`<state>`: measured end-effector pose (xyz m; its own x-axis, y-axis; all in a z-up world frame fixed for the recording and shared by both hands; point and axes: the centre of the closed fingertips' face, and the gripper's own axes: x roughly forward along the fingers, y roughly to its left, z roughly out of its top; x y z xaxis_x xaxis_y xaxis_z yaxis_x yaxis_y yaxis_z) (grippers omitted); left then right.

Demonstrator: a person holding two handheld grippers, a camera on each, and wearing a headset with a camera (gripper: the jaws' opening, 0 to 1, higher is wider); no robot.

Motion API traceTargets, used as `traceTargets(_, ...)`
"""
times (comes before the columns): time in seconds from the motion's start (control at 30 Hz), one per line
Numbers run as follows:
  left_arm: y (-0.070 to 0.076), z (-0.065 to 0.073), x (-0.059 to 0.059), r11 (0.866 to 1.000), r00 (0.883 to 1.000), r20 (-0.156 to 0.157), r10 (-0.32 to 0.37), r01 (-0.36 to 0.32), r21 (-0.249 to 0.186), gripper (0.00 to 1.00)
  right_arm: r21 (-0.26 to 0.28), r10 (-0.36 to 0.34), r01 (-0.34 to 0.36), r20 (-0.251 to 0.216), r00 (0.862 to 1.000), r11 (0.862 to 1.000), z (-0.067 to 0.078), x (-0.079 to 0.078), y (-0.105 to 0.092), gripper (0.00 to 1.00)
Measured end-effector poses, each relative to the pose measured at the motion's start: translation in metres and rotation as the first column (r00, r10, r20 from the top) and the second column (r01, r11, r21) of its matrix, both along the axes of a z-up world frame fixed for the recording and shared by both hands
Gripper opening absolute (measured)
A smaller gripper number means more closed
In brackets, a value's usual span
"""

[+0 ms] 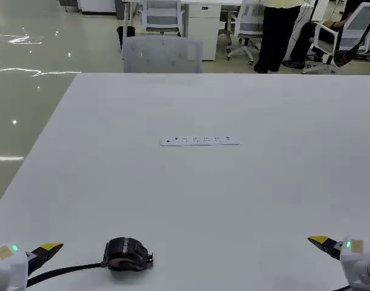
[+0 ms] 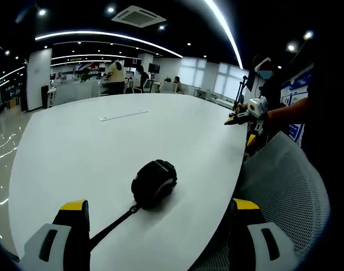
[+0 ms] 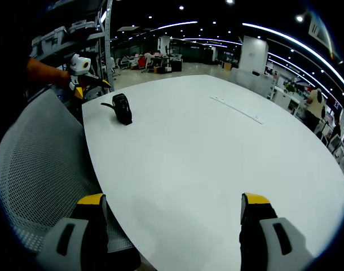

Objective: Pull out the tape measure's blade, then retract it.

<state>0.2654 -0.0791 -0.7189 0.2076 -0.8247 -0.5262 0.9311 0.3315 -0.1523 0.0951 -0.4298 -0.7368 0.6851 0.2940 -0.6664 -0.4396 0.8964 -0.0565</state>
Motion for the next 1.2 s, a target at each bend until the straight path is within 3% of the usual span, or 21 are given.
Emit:
traceTargets(0.17,-0.001,0.001,0.006,0.999,0.999,0.016,-0.038,0.038,0.02,1.0,-0.001,0.022,-0.022,0.002,1.0,1.0,0.001,0.007,0.006,1.0)
traceTargets(0.37,-0.008,0.001,0.008,0.994,0.994,0.007,-0.108,0.108,0.035,1.0,-0.01,0.059,-0.059,0.004,0.998,0.998,0.002,0.016,0.013,1.0)
traceTargets(0.4,-0.009,0.001,0.009,0.99,0.991,0.02,-0.134,0.132,0.047,1.0,-0.01,0.069,-0.069,-0.002,0.998,0.998,0.001,0.017,0.016,1.0)
traceTargets(0.5,-0.013,0.001,0.012,0.984,0.986,0.022,-0.168,0.167,0.06,1.0,-0.014,0.096,-0.096,-0.013,0.995,0.995,0.001,0.019,0.022,1.0)
traceTargets(0.63,-0.018,0.007,0.016,0.971,0.972,0.061,-0.226,0.22,0.094,1.0,-0.02,0.13,-0.13,-0.015,0.991,0.991,0.005,0.026,0.032,1.0)
traceTargets(0.9,-0.031,0.006,0.019,0.921,0.928,0.074,-0.365,0.349,0.172,0.99,-0.029,0.192,-0.192,-0.005,0.981,0.981,0.013,0.048,0.047,1.0)
traceTargets(0.97,-0.034,0.006,0.021,0.914,0.922,0.075,-0.38,0.362,0.182,0.98,-0.029,0.207,-0.207,0.001,0.978,0.978,0.015,0.051,0.051,1.0)
traceTargets(1.2,-0.044,-0.006,0.024,0.87,0.89,0.067,-0.451,0.422,0.256,0.96,-0.024,0.259,-0.259,0.003,0.966,0.966,0.016,0.063,0.066,1.0)
